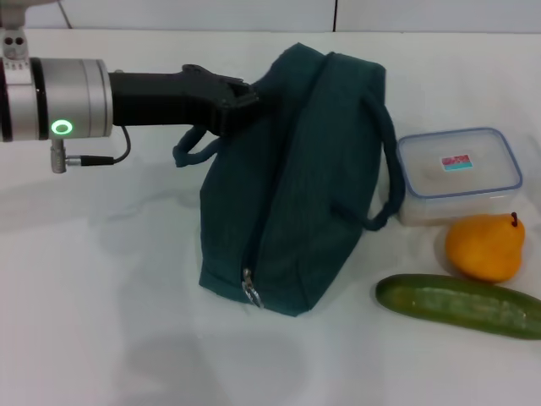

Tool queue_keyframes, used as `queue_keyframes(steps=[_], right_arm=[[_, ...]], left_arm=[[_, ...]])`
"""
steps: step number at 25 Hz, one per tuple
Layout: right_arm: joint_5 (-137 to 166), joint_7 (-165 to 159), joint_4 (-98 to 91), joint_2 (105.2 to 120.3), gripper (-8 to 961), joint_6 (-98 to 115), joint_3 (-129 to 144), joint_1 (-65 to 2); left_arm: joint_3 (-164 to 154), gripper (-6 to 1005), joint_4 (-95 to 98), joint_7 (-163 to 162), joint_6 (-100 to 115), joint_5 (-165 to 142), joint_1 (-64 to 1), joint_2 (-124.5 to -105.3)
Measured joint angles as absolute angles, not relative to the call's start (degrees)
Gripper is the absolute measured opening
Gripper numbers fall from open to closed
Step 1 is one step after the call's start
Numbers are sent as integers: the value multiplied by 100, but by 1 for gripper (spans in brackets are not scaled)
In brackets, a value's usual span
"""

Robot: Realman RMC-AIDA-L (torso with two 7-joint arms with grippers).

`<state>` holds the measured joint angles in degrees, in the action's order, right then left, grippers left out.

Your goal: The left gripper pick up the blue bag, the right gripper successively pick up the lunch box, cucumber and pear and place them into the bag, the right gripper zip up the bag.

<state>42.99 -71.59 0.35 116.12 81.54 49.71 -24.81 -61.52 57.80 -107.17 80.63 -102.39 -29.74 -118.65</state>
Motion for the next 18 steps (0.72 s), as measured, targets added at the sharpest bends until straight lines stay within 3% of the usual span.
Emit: queue_keyframes(steps=[18], right_arm=[[4933, -9076, 276, 11619, 854, 7222, 5049, -2620]], left_arm=[[-6367, 47, 5772, -10705, 8131, -10380, -3033, -11926]])
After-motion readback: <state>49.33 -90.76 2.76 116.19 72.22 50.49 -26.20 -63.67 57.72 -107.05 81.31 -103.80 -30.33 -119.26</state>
